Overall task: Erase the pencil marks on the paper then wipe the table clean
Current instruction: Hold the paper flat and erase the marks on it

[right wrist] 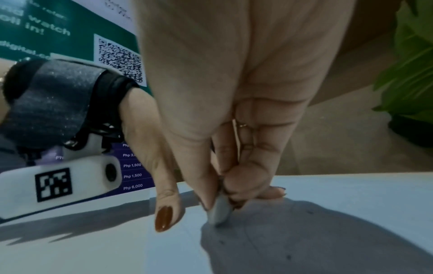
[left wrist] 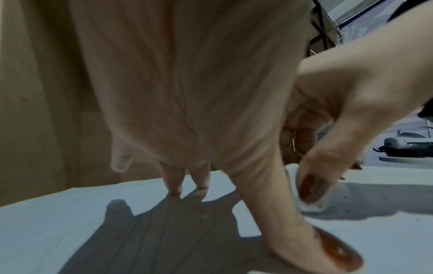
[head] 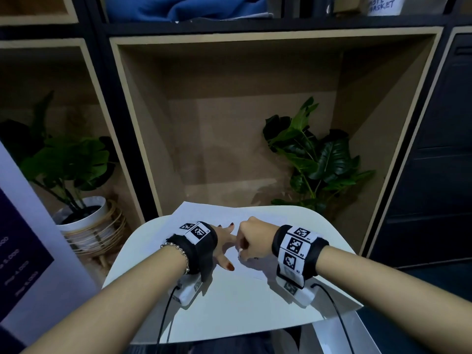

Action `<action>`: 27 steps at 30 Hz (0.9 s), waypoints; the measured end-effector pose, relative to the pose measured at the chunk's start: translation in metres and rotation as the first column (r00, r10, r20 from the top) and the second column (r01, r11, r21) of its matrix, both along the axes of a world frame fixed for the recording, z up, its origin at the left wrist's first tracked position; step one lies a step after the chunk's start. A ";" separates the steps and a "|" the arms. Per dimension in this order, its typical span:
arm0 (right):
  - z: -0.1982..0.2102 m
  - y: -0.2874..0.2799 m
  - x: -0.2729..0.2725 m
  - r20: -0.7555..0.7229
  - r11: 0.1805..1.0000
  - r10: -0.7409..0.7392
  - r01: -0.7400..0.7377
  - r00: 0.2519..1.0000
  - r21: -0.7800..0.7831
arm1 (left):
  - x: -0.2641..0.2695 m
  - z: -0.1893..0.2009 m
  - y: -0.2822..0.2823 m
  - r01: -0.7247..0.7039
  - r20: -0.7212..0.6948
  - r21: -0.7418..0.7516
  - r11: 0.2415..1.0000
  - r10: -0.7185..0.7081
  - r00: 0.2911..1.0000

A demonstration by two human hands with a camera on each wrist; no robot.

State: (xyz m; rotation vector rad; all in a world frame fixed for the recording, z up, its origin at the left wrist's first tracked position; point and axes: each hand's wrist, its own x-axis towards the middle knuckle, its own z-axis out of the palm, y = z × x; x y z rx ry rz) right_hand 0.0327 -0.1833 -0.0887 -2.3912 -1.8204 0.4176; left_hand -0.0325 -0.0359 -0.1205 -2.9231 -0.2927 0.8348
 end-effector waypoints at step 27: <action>-0.001 -0.001 0.002 -0.062 0.994 0.013 -0.019 0.998 -0.107 | -0.005 0.010 -0.004 -0.013 -0.012 -0.106 0.994 0.012 1.000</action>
